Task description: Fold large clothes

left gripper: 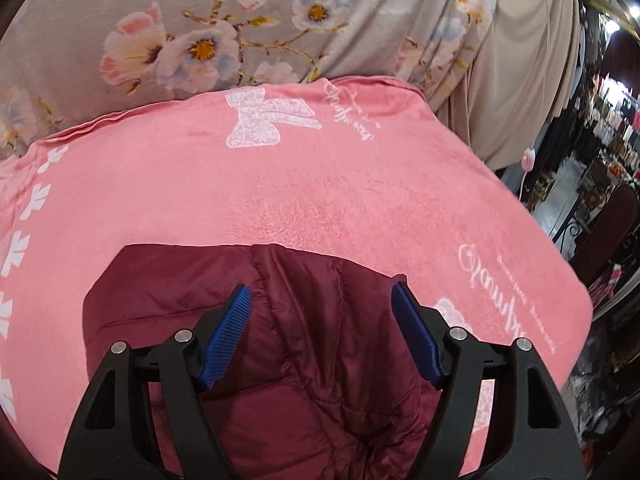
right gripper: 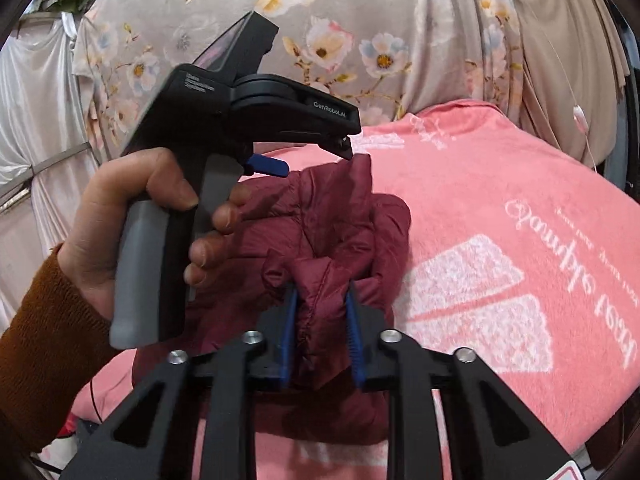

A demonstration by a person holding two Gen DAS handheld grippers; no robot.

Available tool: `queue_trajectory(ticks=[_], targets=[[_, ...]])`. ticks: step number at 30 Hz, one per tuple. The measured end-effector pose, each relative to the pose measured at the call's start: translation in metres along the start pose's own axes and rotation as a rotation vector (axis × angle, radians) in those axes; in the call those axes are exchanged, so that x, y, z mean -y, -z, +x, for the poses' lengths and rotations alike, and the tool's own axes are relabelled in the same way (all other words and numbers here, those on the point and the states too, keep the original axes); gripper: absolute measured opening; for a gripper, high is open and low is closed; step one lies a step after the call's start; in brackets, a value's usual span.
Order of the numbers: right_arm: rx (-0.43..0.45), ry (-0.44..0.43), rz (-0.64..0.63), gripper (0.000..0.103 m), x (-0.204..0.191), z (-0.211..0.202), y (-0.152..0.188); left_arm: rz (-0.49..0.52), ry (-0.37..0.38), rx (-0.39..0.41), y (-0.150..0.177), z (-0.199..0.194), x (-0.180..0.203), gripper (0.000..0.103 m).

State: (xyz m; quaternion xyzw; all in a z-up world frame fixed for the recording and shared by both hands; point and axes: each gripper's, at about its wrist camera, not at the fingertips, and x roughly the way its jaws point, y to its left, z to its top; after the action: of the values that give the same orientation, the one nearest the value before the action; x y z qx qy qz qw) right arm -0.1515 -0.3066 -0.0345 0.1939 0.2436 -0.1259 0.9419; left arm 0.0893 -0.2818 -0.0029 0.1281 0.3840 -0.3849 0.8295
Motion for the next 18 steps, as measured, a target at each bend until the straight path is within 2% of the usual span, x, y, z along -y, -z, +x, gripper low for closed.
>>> queue_trajectory(ticks=[7, 18], targets=[[-0.034, -0.014, 0.120, 0.008, 0.029, -0.008, 0.015, 0.012, -0.011, -0.043, 0.004, 0.033, 0.014, 0.069], [-0.136, 0.024, 0.183, 0.008, 0.048, 0.012, 0.049, 0.016, -0.032, -0.088, 0.015, 0.065, 0.028, 0.068]])
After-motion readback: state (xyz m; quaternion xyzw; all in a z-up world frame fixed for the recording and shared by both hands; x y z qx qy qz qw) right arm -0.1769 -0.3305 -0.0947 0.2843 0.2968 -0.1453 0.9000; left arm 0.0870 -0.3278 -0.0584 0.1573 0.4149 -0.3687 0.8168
